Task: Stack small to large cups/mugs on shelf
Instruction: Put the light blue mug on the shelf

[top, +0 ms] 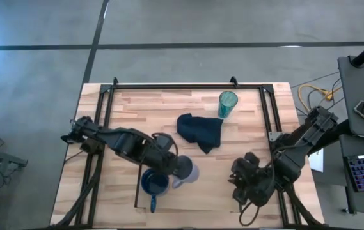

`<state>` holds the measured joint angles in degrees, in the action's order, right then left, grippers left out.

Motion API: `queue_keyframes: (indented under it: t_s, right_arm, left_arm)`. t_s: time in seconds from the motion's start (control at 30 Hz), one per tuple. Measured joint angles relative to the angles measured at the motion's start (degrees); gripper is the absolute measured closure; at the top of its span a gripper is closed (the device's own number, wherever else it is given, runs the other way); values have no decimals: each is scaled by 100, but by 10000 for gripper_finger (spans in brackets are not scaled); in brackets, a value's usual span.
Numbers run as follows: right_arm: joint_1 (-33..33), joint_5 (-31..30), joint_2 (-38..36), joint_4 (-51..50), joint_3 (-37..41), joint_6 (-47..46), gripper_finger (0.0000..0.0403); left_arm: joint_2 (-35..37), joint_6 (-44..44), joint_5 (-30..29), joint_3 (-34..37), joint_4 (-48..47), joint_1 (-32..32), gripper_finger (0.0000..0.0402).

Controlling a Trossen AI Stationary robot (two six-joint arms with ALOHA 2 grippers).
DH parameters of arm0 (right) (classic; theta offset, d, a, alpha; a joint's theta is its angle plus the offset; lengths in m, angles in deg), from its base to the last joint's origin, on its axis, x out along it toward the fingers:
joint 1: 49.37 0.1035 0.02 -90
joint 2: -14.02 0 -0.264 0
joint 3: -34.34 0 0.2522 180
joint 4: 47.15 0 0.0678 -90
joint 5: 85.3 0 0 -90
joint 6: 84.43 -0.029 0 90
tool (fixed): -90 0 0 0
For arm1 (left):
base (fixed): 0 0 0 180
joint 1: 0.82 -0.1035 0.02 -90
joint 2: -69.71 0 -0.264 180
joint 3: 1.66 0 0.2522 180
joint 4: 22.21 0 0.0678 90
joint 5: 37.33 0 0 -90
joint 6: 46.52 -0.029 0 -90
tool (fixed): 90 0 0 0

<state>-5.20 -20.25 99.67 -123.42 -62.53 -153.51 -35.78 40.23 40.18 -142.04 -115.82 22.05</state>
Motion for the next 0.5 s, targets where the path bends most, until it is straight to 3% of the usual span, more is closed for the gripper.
queue_keyframes:
  t_s: [0.2,0.5]
  right_arm:
    - [-33,145,0,1626,0,851,339]
    - [-324,77,0,1823,0,962,385]
  left_arm:
    - [-15,222,44,25,36,198,401]
    - [-39,551,17,38,81,401,401]
